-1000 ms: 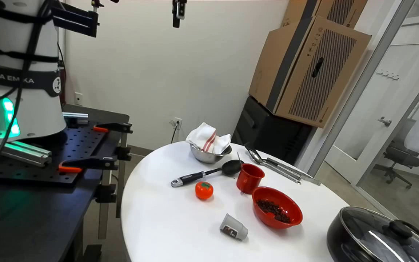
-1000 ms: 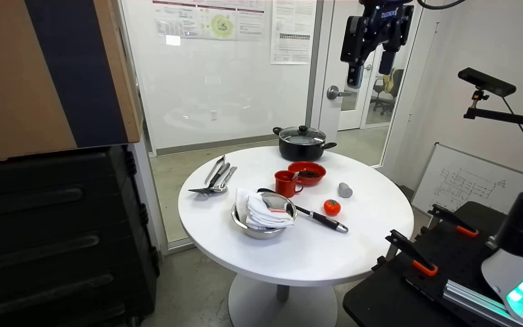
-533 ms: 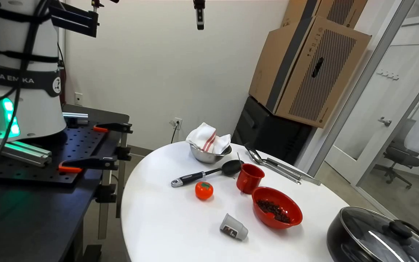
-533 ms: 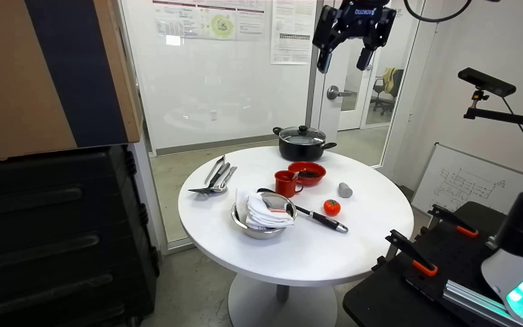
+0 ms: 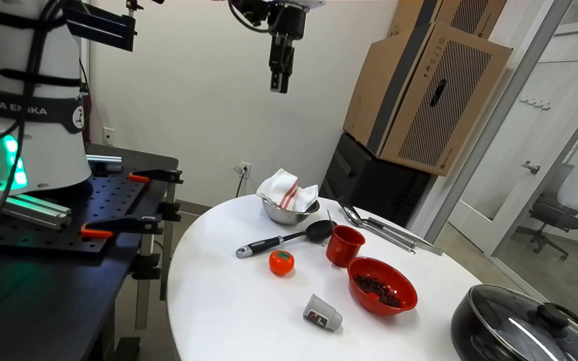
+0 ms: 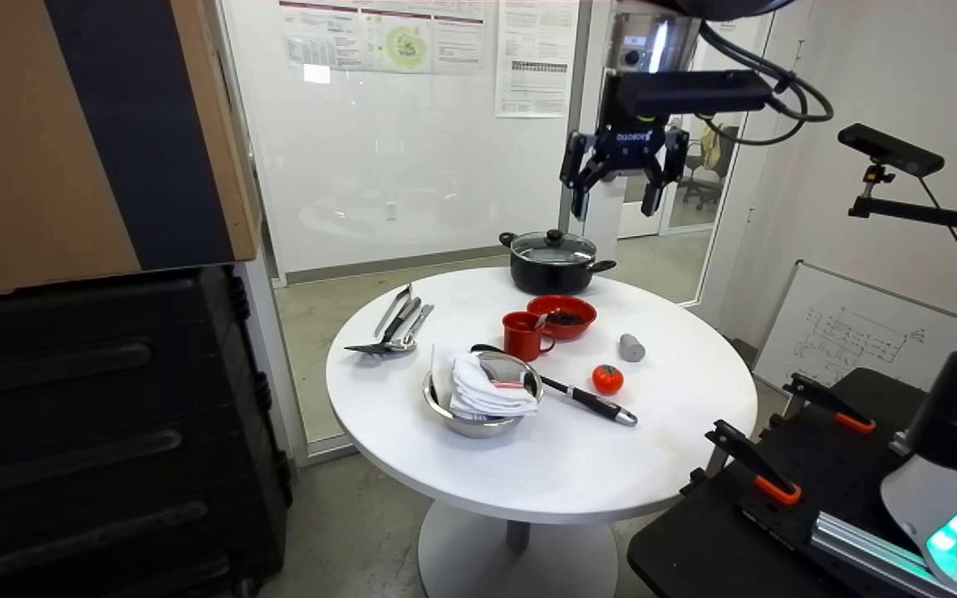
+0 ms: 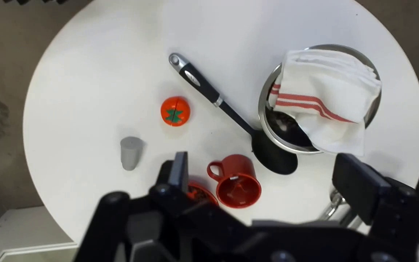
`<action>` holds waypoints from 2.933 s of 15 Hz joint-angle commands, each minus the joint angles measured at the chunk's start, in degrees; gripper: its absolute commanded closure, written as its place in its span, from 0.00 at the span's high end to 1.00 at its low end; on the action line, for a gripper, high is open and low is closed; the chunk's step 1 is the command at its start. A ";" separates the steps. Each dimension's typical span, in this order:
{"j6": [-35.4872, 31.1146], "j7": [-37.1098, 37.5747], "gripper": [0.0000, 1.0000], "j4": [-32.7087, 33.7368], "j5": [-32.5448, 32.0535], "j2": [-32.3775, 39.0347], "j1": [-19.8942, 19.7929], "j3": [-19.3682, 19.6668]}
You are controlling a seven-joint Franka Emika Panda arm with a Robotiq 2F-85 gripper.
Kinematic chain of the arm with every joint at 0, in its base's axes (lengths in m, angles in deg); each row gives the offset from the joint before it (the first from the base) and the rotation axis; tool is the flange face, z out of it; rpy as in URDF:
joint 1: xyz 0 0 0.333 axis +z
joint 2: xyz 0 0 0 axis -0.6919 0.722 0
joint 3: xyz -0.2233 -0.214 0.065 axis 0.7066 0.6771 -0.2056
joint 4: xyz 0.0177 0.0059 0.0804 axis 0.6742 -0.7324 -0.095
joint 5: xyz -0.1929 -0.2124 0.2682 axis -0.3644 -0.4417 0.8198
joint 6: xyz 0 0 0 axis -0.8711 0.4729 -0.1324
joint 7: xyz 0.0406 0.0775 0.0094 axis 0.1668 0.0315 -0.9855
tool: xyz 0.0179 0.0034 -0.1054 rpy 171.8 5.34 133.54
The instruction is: Move the towel to the right side of the table
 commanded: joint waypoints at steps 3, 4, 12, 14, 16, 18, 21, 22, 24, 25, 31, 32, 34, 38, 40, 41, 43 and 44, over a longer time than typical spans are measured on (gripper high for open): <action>-2.46 9.66 1.00 3.84 -4.96 10.85 0.12 1.56; -2.10 6.63 1.00 1.53 -3.50 8.56 2.18 3.34; -0.95 2.62 1.00 4.10 -2.86 13.77 4.81 4.74; -3.27 -1.88 1.00 4.98 -3.99 17.13 6.51 5.15; -4.58 -3.82 1.00 6.52 -7.69 20.80 7.40 4.63; -5.16 -4.78 1.00 8.95 -12.62 25.28 8.36 4.49; -5.18 -5.41 1.00 13.56 -21.22 32.48 10.71 5.51; -4.76 -6.24 1.00 15.84 -23.56 35.69 11.77 6.16; -3.26 -8.09 1.00 20.08 -28.07 40.73 14.16 8.01; -3.10 -9.10 1.00 21.65 -29.10 42.59 15.20 9.23; -4.77 -13.91 1.00 23.90 -24.73 45.23 18.23 12.94; -4.69 -14.43 1.00 24.40 -24.58 45.43 18.22 13.06; -4.56 -14.73 1.00 24.72 -24.55 45.43 18.23 13.12; -7.03 -14.55 1.00 26.13 -24.35 48.87 19.50 13.55; -8.72 -14.65 1.00 27.02 -24.44 51.10 20.73 13.61; -9.96 -15.17 1.00 27.52 -24.02 52.30 21.21 13.41; -13.60 -14.56 1.00 28.82 -24.59 54.76 23.03 14.03; -15.81 -14.15 1.00 29.50 -25.31 55.94 24.22 14.73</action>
